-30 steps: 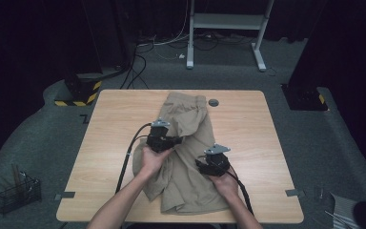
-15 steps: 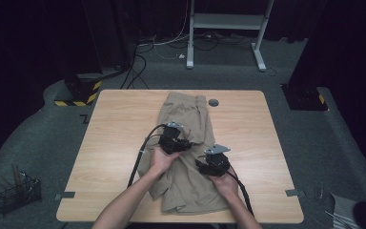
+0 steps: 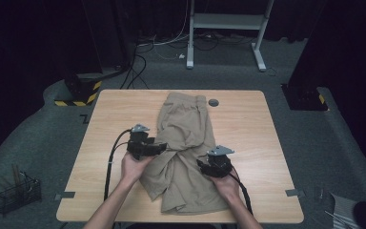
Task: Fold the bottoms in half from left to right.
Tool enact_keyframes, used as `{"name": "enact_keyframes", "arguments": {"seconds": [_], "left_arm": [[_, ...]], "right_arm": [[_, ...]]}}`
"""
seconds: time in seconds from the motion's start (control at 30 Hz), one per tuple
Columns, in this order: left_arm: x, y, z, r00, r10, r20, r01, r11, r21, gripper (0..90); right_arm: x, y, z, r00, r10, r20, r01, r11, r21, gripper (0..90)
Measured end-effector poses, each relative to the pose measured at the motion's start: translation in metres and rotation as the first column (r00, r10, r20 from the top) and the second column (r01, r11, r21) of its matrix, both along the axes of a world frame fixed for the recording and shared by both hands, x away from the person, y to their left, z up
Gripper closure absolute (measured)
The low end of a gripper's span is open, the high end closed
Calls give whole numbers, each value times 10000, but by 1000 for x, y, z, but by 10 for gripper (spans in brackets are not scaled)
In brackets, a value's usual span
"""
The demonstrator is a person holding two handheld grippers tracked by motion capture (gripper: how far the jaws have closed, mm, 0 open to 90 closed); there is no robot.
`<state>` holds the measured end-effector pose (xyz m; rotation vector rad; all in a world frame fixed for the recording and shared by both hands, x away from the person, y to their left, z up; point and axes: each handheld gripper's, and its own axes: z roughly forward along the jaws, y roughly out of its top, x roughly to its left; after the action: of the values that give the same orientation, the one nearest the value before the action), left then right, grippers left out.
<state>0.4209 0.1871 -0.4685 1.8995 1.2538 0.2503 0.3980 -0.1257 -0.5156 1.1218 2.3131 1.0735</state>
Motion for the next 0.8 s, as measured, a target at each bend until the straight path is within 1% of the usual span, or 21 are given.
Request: {"name": "enact_keyframes", "arguments": {"seconds": [0.03,0.07,0.1,0.13,0.2,0.23,0.3,0.33,0.37,0.4,0.43,0.47,0.53,0.57,0.63,0.67,0.73,0.77,0.8], "left_arm": [[-3,5,-5,9998,159,-113,-158,9998,79,321],[-5,10,-10,9993,297,-231,-293,9994,175,312],[-6,13,-13,9988,376,-328,-371,9992,141,306],[-8,16,-17,9978,490,-450,-485,9987,142,303],[-10,20,-24,9962,669,-552,-656,9976,238,302],[-11,20,-27,9957,709,-596,-697,9973,218,305],[-12,18,-33,9960,669,-596,-652,9974,307,317],[-12,17,-35,9965,648,-525,-626,9971,430,321],[-13,16,-37,9968,636,-479,-610,9967,529,326],[-13,14,-41,9966,674,-475,-646,9961,598,332],[-12,13,-43,9958,722,-564,-683,9954,676,336],[-12,12,-46,9957,758,-537,-716,9945,769,341],[-12,10,-47,9950,972,-248,-946,9913,918,372],[-11,9,-48,9951,984,-115,-965,9892,1106,388],[-9,7,-50,9939,1065,298,-1098,9824,1511,422],[-7,7,-50,9927,1123,436,-1180,9797,1623,438],[-2,9,-50,9916,1218,446,-1276,9774,1686,484],[4,11,-50,9910,1279,407,-1329,9778,1623,508],[9,14,-49,9909,1306,333,-1343,9768,1667,533]], "right_arm": [[-4,-1,2,9999,125,79,-125,9999,10,445],[-8,-2,3,9996,244,105,-243,9997,-78,445],[-10,-3,3,9994,349,82,-347,9992,-181,445],[-13,-4,4,9994,339,-27,-340,9992,-204,444],[-16,-9,3,9992,374,-114,-377,9989,-269,444],[-17,-11,2,9995,275,-134,-278,9993,-251,444],[-16,-14,-2,9999,107,-53,-108,9997,-210,444],[-16,-15,-4,10000,10,-80,-11,9999,-165,444],[-15,-15,-7,9997,-78,-222,74,9998,-157,442],[-15,-15,-8,9996,-90,-285,84,9997,-211,436],[-16,-13,-8,9998,-96,-163,90,9993,-362,435],[-16,-10,-8,9999,-79,-98,75,9988,-484,435],[-14,-9,-8,9999,-48,-117,42,9990,-453,427],[-13,-8,-8,9999,-76,-144,69,9990,-446,424],[-9,-6,-8,9999,-24,-133,18,9990,-452,420],[-6,-5,-8,9999,10,-132,-16,9990,-455,418],[0,-1,-8,9999,-12,-129,6,9989,-468,417],[3,1,-8,9999,-57,-147,50,9989,-465,417],[8,5,-8,9999,-89,-138,83,9989,-467,417]]}}
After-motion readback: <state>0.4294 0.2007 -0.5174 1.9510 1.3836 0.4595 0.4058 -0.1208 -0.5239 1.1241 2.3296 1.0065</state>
